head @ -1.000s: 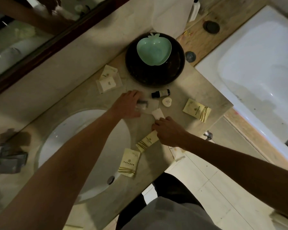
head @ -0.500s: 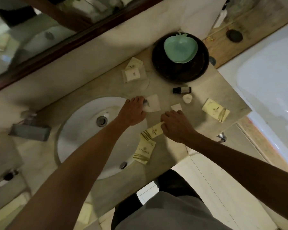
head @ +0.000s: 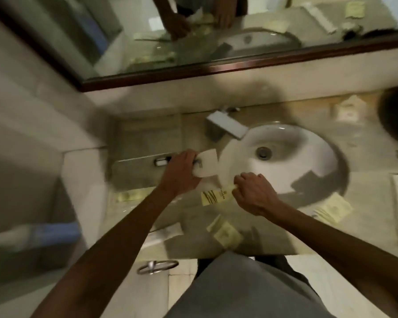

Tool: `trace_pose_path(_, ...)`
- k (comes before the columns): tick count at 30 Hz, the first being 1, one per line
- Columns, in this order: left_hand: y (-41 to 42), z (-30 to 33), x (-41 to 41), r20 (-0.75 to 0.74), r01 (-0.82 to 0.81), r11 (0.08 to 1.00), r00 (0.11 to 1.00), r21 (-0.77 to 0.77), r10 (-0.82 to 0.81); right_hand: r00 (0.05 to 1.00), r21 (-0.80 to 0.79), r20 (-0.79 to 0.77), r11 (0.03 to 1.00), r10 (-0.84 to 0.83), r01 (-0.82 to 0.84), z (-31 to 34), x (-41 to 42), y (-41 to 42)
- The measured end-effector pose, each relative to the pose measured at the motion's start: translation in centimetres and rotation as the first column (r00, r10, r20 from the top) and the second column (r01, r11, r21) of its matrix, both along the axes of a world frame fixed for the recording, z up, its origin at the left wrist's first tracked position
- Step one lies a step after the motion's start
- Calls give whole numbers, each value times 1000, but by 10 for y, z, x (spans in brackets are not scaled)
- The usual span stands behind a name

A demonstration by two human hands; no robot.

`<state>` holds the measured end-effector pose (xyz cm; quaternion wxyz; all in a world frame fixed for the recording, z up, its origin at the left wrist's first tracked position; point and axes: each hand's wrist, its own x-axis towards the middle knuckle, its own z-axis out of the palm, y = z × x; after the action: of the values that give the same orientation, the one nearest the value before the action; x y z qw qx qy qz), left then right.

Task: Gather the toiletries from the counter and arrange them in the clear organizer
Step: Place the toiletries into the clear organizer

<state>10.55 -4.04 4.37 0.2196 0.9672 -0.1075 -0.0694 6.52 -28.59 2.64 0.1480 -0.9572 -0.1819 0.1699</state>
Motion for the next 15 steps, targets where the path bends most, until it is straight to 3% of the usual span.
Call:
trace_pose_path(7,170,-13,-9,-84,-86,968,991,234,108,998,29,-27,998,62,-61,-6,1,148)
trace_pose_path(15,211,-50,7,-112,66,927,993,370,-26,997,33,-50,998,59,-57,-20,5,216)
